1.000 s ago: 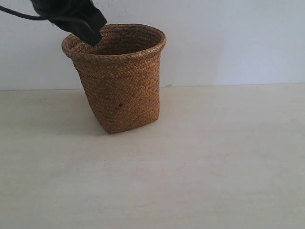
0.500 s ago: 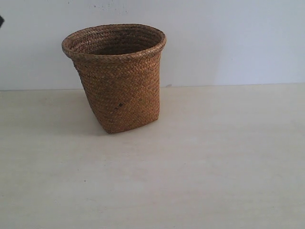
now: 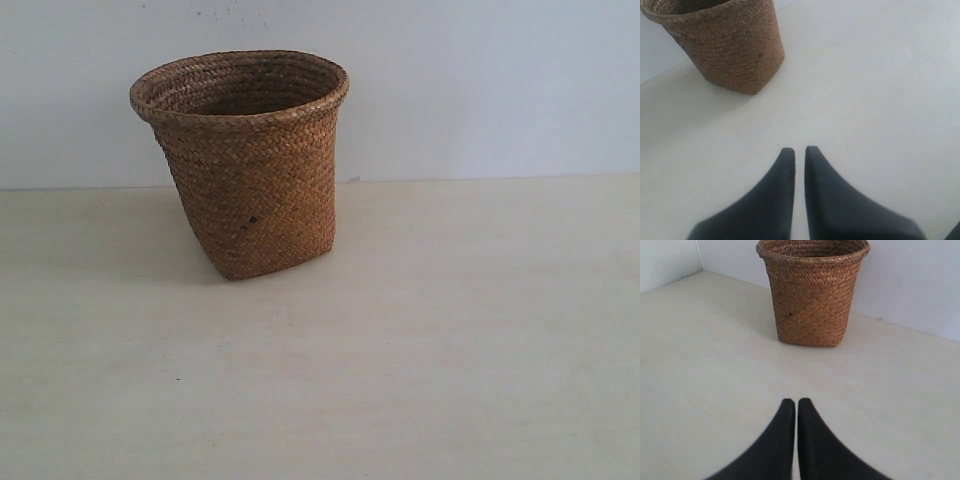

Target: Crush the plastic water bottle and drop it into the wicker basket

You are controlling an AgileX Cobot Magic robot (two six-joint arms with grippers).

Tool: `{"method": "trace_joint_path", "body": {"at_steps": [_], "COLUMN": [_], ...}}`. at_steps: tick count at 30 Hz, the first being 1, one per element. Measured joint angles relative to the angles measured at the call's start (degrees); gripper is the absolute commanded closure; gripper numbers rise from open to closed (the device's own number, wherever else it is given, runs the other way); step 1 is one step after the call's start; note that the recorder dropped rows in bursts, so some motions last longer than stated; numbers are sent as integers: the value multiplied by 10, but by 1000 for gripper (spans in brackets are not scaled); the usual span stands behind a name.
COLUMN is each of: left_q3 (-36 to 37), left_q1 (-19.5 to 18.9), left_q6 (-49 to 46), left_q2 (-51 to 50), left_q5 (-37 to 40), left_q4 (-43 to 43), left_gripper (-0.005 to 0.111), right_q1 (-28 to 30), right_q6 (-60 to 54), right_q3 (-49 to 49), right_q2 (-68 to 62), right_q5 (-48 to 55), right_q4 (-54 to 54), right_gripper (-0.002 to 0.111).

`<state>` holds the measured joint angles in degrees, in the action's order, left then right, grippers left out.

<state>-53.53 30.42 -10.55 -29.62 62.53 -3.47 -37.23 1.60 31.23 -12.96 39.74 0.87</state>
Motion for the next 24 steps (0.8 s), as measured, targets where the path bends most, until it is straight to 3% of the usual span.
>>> {"method": "trace_joint_path", "body": {"at_steps": [16,19,24], "left_q3": [6,18,98], "left_q1": [0,-20,-93], "left_q6": [5,5,8], "left_q2": [101,111,157], "left_q5": [-8,-67,-218], "left_q4": [-1,-12,-37], "left_gripper": [103,103,103], "right_q1": [0,0,0], "right_q6": [0,0,0], "right_q3": [0,0,0], "right_q2": [0,0,1], "right_q5": [0,0,0], "right_q4": [0,0,0], "right_gripper": [108,108,108]}}
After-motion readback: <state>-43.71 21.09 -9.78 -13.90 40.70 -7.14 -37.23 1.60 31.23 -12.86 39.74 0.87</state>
